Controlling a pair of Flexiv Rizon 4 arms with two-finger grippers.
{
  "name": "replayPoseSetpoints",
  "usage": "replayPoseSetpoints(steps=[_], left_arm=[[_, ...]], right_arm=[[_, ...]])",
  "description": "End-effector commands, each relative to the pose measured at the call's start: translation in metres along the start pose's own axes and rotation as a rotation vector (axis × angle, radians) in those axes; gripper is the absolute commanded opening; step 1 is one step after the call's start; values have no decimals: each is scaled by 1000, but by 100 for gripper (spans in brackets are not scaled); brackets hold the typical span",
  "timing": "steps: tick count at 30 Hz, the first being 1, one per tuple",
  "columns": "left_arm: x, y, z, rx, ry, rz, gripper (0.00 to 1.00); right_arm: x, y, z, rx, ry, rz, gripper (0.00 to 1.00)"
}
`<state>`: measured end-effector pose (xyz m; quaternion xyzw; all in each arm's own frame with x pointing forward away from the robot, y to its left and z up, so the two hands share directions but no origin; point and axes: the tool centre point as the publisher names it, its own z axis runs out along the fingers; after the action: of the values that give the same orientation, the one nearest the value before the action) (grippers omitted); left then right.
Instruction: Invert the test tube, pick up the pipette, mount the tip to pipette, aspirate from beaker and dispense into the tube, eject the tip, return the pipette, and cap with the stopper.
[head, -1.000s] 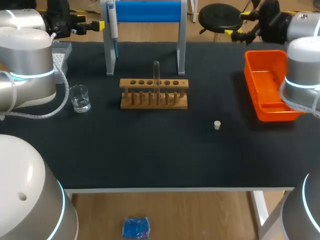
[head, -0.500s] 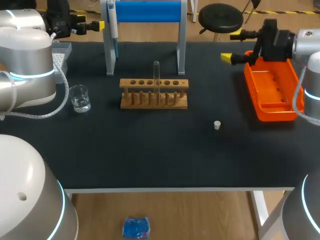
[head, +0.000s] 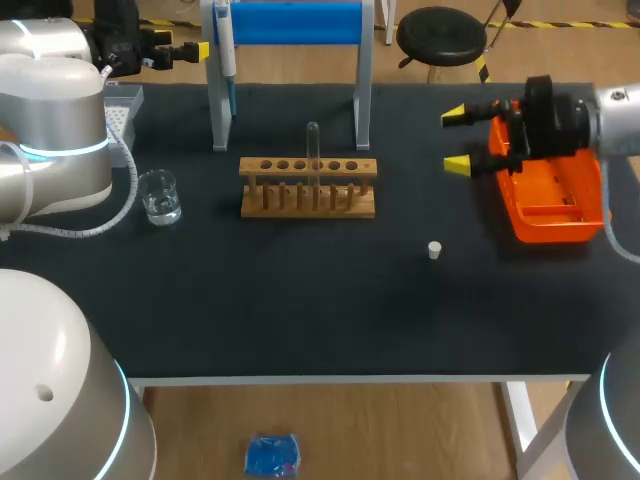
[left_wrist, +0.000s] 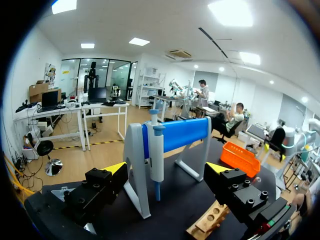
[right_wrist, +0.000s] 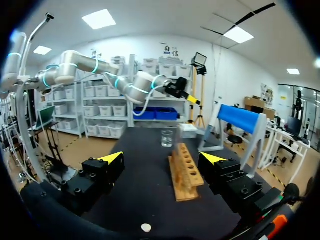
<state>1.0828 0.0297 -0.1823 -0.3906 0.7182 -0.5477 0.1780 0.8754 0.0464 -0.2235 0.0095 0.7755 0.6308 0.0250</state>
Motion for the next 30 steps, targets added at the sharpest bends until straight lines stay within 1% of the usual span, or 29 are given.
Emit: replayPoseSetpoints(steps=[1,5,8,11,13,30], left_arm=[[0,0,0,0,0,0,100],[0,0,0,0,0,0,100],[0,0,0,0,0,0,100],[0,0,0,0,0,0,100],[0,0,0,0,0,0,100],[0,0,0,0,0,0,100]], right_arm=[[5,-6,6,-35,75,-2,100],[11,-7,19,-51,97,-15,100],[11,-9,28,-46,102,-17,100],[10,-11,34,-40,101,-21,100],[8,-11,37,-32,78,-29,100],[8,-11,37,-32,78,-29,100]])
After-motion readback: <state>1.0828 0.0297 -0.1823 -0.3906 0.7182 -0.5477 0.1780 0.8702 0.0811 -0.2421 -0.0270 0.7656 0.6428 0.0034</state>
